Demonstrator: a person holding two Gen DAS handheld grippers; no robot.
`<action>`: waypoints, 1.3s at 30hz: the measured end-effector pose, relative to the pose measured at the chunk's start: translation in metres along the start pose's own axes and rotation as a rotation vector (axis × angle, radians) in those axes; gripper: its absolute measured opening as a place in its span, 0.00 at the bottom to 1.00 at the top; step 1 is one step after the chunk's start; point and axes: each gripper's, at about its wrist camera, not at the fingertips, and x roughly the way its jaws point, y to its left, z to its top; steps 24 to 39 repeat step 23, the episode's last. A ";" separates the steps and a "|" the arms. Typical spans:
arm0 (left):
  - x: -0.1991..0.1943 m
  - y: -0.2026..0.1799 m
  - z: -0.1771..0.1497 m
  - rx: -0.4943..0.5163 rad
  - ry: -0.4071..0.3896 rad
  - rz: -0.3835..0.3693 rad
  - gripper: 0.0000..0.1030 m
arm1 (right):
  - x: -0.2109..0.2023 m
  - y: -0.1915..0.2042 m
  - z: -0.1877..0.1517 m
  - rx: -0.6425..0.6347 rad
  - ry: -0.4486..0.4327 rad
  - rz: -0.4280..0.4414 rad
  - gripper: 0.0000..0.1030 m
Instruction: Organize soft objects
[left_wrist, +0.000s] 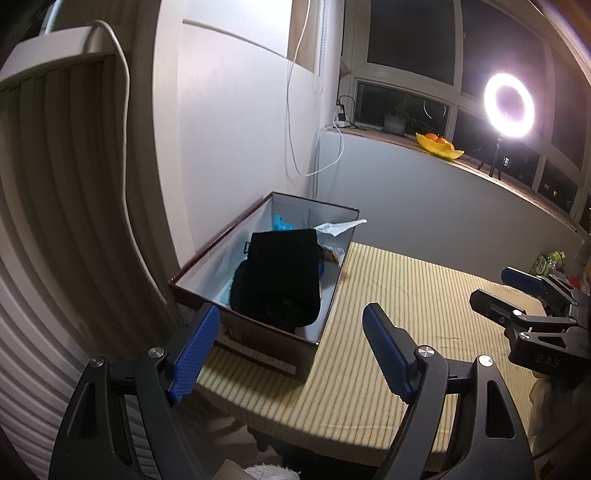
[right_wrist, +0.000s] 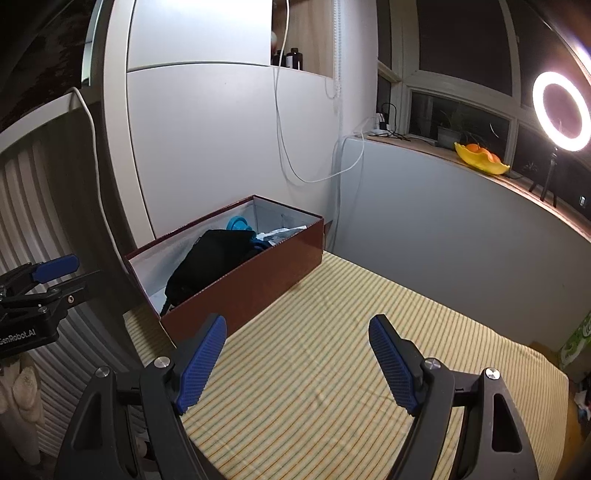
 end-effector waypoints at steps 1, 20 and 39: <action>0.000 0.000 -0.001 -0.001 0.002 -0.001 0.78 | 0.000 -0.001 -0.002 0.003 0.001 -0.001 0.74; -0.004 0.000 -0.006 -0.028 0.014 -0.024 0.78 | -0.004 -0.005 -0.011 0.008 0.011 0.001 0.74; -0.004 -0.003 -0.008 -0.023 0.015 -0.022 0.78 | -0.006 -0.011 -0.013 0.019 0.007 -0.007 0.74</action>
